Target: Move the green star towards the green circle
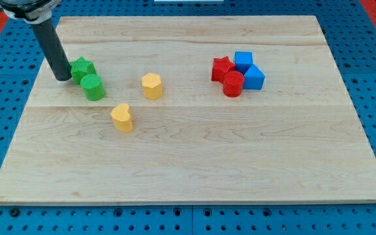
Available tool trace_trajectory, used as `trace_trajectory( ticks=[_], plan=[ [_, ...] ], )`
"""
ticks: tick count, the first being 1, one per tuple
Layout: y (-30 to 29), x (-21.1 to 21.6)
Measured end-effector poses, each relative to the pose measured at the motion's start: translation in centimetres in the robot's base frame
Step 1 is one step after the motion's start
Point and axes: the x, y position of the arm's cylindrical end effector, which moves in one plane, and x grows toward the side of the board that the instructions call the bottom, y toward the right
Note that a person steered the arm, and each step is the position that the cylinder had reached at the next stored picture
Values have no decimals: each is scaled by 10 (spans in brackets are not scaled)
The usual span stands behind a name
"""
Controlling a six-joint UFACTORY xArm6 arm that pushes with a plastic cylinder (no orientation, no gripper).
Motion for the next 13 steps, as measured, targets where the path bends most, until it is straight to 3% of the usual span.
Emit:
trace_trajectory(
  ticks=[2, 5, 7, 10, 13],
  plan=[
    [-28, -27],
    [37, -28],
    [49, -23],
    [25, 11],
    [41, 57]
  ],
)
